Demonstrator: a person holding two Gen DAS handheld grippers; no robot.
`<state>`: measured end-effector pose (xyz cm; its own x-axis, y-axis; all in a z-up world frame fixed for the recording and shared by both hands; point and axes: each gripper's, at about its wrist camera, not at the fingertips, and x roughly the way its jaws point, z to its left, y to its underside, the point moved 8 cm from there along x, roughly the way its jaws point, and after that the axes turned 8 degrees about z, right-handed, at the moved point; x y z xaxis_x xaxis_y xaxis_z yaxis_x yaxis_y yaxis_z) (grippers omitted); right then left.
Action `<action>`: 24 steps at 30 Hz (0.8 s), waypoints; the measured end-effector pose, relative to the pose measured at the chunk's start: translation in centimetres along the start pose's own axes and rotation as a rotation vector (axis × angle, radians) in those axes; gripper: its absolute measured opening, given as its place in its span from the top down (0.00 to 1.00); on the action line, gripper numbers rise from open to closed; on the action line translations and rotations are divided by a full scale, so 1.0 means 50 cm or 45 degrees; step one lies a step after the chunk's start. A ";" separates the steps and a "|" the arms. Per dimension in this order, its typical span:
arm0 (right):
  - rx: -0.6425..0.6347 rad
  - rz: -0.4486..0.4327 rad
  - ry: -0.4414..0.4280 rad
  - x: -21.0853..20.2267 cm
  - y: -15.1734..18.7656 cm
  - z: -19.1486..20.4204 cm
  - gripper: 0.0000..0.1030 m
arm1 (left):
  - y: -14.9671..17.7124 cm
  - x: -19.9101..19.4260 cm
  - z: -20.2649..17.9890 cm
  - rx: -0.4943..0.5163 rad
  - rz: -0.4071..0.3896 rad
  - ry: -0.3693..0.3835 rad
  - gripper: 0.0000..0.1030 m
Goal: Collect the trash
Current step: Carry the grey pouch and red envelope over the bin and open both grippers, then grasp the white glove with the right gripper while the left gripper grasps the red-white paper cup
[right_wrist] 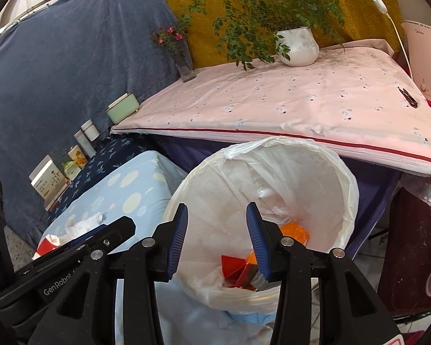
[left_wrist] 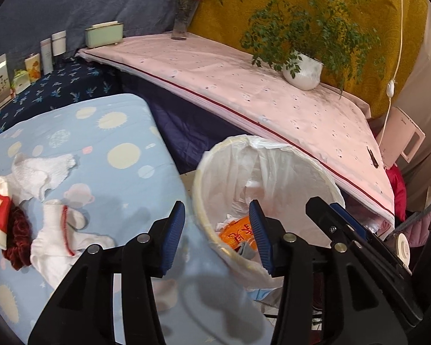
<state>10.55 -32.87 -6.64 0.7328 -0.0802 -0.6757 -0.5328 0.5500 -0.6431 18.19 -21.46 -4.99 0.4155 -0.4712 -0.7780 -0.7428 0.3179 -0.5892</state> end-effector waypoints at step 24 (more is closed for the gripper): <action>-0.215 0.078 -0.117 -0.007 0.093 0.235 0.48 | 0.075 -0.164 0.333 -0.355 -0.137 -0.293 0.39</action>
<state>12.79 -20.53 -5.17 0.7283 0.0297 -0.6846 -0.6354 0.4034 -0.6585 20.76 -2.71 -4.43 0.5826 -0.2822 -0.7622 -0.7896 0.0258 -0.6131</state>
